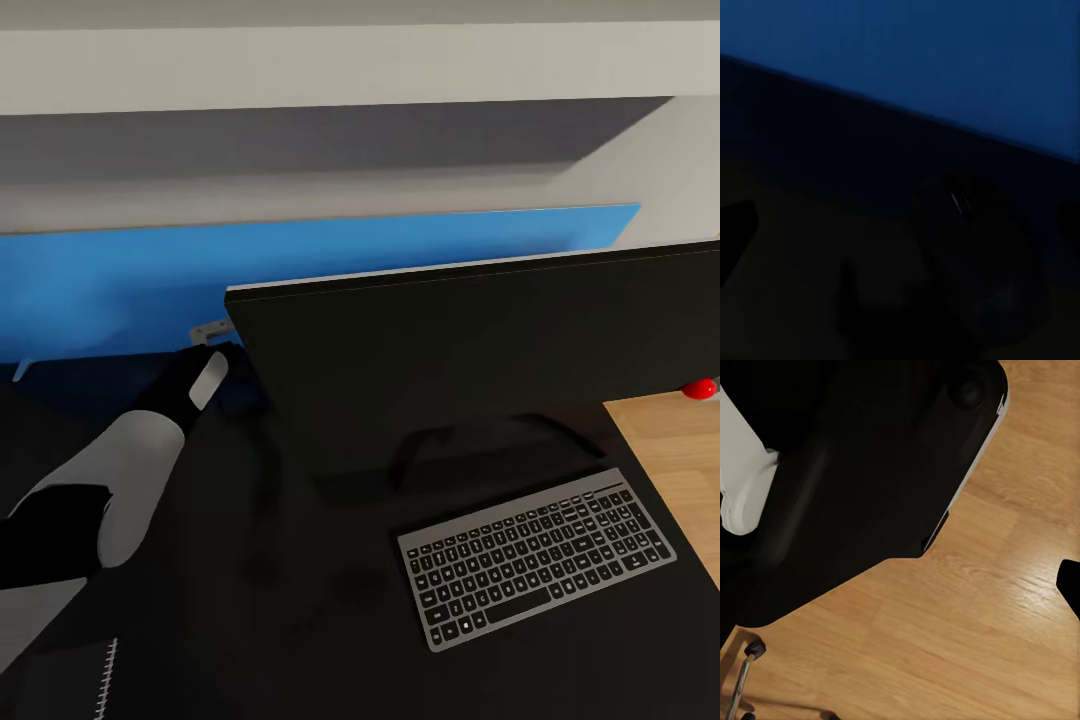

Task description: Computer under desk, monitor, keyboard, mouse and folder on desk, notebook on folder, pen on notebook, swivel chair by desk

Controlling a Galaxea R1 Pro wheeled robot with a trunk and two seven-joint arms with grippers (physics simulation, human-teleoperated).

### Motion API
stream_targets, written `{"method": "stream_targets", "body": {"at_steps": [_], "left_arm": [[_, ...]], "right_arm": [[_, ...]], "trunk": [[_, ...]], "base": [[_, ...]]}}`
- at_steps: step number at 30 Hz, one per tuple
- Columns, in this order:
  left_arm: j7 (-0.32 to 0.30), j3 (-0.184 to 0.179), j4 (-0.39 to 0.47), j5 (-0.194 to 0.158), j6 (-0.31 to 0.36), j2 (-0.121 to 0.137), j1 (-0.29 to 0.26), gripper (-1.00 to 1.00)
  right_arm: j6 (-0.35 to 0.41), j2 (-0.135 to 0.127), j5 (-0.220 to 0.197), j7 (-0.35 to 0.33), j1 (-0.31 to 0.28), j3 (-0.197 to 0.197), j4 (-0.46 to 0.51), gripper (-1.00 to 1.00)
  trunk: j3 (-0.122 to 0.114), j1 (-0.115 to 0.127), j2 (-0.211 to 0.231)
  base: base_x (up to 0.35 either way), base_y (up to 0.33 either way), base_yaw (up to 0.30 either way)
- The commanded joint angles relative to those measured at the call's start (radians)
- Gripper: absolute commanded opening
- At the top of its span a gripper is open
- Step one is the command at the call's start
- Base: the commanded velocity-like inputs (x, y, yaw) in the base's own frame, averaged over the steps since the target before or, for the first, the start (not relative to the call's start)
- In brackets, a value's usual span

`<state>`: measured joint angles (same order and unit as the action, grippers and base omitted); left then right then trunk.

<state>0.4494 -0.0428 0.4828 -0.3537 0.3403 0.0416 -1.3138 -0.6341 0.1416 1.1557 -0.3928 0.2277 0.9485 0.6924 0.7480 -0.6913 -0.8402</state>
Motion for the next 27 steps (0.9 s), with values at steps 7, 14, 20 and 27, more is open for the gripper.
{"method": "stream_targets", "body": {"at_steps": [7, 14, 20, 27], "left_arm": [[0.012, -0.009, 0.007, -0.008, 0.011, 0.004, 0.006, 1.0], [0.038, 0.008, 0.046, -0.016, 0.031, -0.01, 0.045, 1.0], [0.038, 0.011, 0.08, -0.017, 0.032, -0.013, 0.059, 1.0], [0.014, 0.011, 0.109, -0.034, 0.032, -0.017, 0.058, 1.0]], "right_arm": [[0.002, 0.001, 0.002, -0.007, 0.0, 0.006, 0.002, 1.0], [0.027, -0.001, 0.001, 0.003, -0.012, 0.007, -0.009, 1.0], [0.03, -0.001, 0.001, 0.004, -0.014, 0.007, -0.011, 1.0], [0.03, -0.001, 0.001, 0.004, -0.014, 0.007, -0.011, 1.0]], "trunk": [[0.001, 0.0, -0.001], [0.001, 0.0, -0.001], [0.001, 0.0, -0.001], [0.004, 0.0, -0.001]], "base": [[0.0, 0.0, 0.0], [0.0, 0.0, 0.0], [0.0, 0.0, 0.0], [0.0, 0.0, 0.0]]}}
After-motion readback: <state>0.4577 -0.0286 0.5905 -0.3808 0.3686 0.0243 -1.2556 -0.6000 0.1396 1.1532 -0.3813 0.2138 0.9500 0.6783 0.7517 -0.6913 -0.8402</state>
